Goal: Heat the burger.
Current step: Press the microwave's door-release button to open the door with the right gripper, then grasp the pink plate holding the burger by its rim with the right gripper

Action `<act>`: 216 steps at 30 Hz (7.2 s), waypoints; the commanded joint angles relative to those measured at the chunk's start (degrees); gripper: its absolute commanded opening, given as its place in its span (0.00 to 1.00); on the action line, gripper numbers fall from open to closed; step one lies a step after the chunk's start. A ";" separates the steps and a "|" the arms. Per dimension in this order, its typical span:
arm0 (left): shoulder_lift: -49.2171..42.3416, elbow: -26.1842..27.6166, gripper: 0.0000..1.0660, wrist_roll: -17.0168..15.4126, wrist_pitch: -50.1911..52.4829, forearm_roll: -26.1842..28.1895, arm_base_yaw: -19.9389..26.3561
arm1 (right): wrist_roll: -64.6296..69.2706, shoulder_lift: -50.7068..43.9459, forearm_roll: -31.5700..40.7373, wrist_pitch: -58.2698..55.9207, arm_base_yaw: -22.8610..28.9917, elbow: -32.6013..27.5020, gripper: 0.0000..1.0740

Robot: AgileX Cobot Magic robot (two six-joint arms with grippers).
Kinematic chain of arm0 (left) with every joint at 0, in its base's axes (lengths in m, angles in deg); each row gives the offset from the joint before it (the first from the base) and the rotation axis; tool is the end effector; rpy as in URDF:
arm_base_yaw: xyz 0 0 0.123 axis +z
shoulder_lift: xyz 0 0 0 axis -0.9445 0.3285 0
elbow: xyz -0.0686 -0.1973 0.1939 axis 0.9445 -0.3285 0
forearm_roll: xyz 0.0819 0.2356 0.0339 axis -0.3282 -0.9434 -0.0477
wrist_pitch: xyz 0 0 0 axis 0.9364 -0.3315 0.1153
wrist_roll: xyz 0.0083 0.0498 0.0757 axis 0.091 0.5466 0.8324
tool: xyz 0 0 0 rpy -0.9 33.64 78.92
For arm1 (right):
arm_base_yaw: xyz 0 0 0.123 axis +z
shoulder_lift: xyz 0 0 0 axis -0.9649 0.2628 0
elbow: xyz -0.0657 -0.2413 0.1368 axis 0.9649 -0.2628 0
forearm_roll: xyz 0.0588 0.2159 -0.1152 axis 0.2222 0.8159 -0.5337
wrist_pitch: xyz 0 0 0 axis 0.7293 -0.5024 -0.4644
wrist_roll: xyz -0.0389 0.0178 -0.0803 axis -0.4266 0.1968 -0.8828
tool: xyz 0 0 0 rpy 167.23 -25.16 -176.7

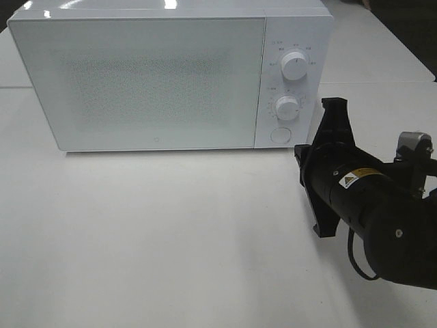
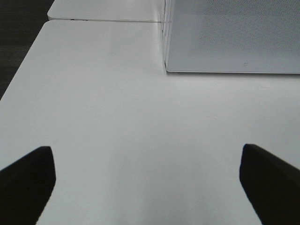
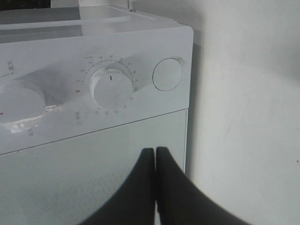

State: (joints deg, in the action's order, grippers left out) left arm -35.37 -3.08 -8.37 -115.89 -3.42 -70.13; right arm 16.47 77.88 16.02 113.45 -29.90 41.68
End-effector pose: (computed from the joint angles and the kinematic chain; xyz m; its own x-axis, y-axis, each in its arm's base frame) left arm -0.0086 -0.0046 0.2813 -0.4480 0.0079 -0.8940 0.0380 0.9992 -0.0102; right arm 0.2233 0.1417 0.1416 -0.0588 0.9983 -0.0047 0.3221 0.0234 0.9464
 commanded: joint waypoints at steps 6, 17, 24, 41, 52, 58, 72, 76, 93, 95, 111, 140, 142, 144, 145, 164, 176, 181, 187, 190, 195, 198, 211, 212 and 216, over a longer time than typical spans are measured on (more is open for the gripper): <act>-0.92 -0.23 0.94 0.17 0.52 0.52 0.17 | 0.29 2.58 1.55 4.24 -0.23 1.20 0.00; -0.92 -0.23 0.94 0.17 0.52 0.52 0.17 | 1.55 9.63 -2.98 2.35 -4.81 8.71 0.00; -0.92 -0.23 0.94 0.17 0.52 0.52 0.17 | 1.15 14.38 -5.96 -0.46 -7.85 13.12 0.00; -0.92 -0.23 0.94 0.17 0.52 0.52 0.17 | 0.69 21.94 -6.70 -3.04 -10.66 20.80 0.00; -0.92 -0.23 0.94 0.17 0.52 0.52 0.17 | -0.34 23.72 -6.25 -2.98 -11.63 23.72 0.00; -0.92 -0.23 0.94 0.17 0.52 0.52 0.17 | -0.74 24.52 -6.25 -1.95 -12.89 24.58 0.00; -0.92 -0.23 0.94 0.17 0.52 0.52 0.17 | -1.43 24.58 -5.90 -2.12 -14.21 25.95 0.00; -0.92 -0.23 0.94 0.17 0.52 0.52 0.17 | -1.49 24.69 -5.10 -1.32 -14.21 26.59 0.00; -0.92 -0.23 0.94 0.17 0.52 0.52 0.17 | -2.81 26.18 -5.27 8.54 -14.21 33.12 0.00; -0.92 -0.23 0.94 0.17 0.52 0.52 0.17 | -3.15 27.10 -5.27 9.28 -14.21 34.32 0.00; -0.92 -0.23 0.94 0.17 0.52 0.52 0.17 | -4.76 27.50 -6.53 9.74 -14.78 35.18 0.00; -0.92 -0.23 0.94 0.17 0.52 0.52 0.17 | -13.98 16.50 -8.02 -15.87 -14.04 23.84 0.00; -0.92 -0.23 0.94 0.17 0.52 0.52 0.17 | -15.13 15.81 -8.02 -17.13 -14.04 23.32 0.00; -0.92 -0.23 0.94 0.17 0.52 0.52 0.17 | -16.90 14.32 -8.02 -19.42 -14.04 22.17 0.00; -0.92 -0.23 0.94 0.17 0.52 0.52 0.17 | -19.54 12.89 -8.02 -21.49 -14.04 21.14 0.00; -0.92 -0.23 0.94 0.17 0.52 0.52 0.17 | -58.04 -1.20 -9.28 -48.82 -14.21 18.51 0.02; -0.92 -0.23 0.94 0.17 0.52 0.52 0.17 | -72.59 -7.91 -26.59 -67.61 -14.21 18.51 0.04; -0.92 -0.23 0.94 0.17 0.52 0.52 0.17 | -76.15 -8.88 -32.83 -74.37 -14.21 19.25 0.05; -0.92 -0.23 0.94 0.17 0.52 0.52 0.17 | -86.57 -9.05 -41.48 -88.12 -14.21 23.95 0.06; -0.92 -0.23 0.94 0.17 0.52 0.52 0.17 | -93.28 -9.05 -43.26 -92.19 -14.09 25.90 0.07; -0.92 -0.23 0.94 0.17 0.52 0.52 0.17 | -106.00 -9.05 -44.46 -95.91 -14.04 28.53 0.09; -0.92 -0.23 0.94 0.17 0.52 0.52 0.17 | -116.20 -9.05 -44.46 -97.06 -14.04 29.62 0.09; -0.92 -0.23 0.94 0.17 0.52 0.52 0.17 | -144.56 -9.05 -56.15 -97.35 -12.72 30.71 0.16; -0.92 -0.23 0.94 0.17 0.52 0.52 0.17 | -144.56 -9.05 -56.15 -97.35 -12.72 30.71 0.16; -0.92 -0.23 0.94 0.17 0.52 0.52 0.17 | -141.69 -9.05 -63.60 -95.11 -9.63 30.77 0.26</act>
State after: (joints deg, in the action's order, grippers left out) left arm -35.37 -3.08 -8.37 -115.89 -3.42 -70.13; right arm -126.49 69.46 -44.03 16.68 -40.96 71.99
